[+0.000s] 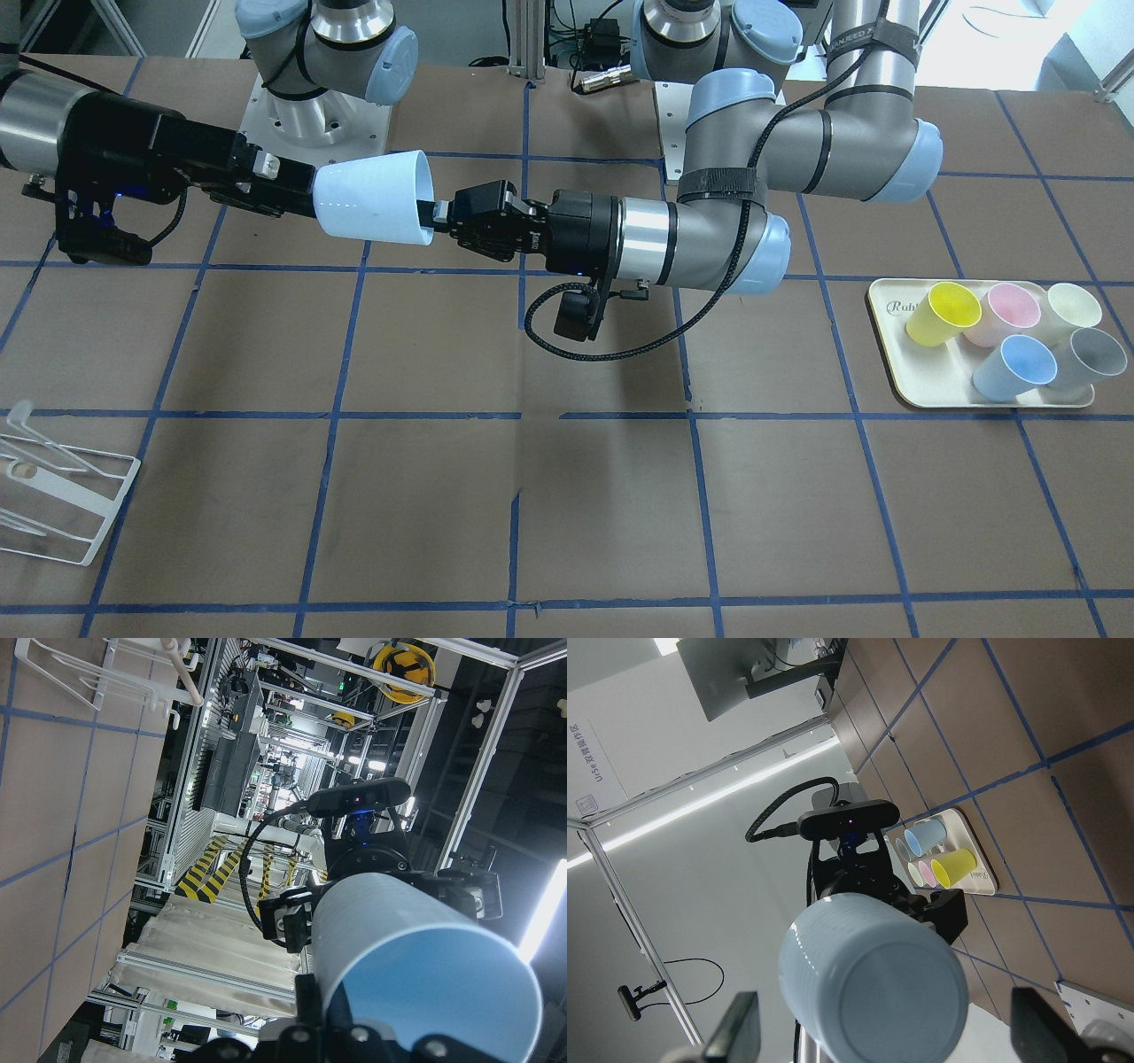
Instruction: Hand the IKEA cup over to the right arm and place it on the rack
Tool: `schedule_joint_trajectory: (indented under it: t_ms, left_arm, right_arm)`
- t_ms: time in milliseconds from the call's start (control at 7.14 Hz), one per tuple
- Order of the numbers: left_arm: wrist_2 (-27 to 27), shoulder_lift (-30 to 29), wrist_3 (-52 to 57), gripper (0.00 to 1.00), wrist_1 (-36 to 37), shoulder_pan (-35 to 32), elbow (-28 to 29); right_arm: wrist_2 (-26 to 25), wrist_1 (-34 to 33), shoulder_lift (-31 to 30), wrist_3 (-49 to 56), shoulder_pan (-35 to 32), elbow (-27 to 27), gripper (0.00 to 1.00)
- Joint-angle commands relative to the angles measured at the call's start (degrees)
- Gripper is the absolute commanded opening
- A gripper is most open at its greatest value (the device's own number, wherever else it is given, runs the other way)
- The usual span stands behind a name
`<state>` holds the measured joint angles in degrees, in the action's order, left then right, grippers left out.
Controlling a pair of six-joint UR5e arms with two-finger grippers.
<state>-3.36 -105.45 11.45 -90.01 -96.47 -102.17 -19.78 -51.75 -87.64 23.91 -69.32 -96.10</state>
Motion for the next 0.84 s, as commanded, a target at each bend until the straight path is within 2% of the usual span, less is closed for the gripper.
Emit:
schedule_joint_trajectory:
  t_ms: [0,420,701]
  left_arm:
    - [-2.2,-0.3,0.2,0.00,0.1,0.0,0.0]
    - [-2.2,-0.5,0.2,0.00,0.5,0.0,0.0]
    - [-2.2,-0.5,0.2,0.00,0.8,0.0,0.0]
  right_arm:
    - [0.1,0.1,1.2,-0.4,-1.7,0.0,1.00]
    - [2.0,0.1,1.2,-1.8,-2.5,0.6,1.00]
    - [2.0,0.1,1.2,-1.8,-2.5,0.8,0.87]
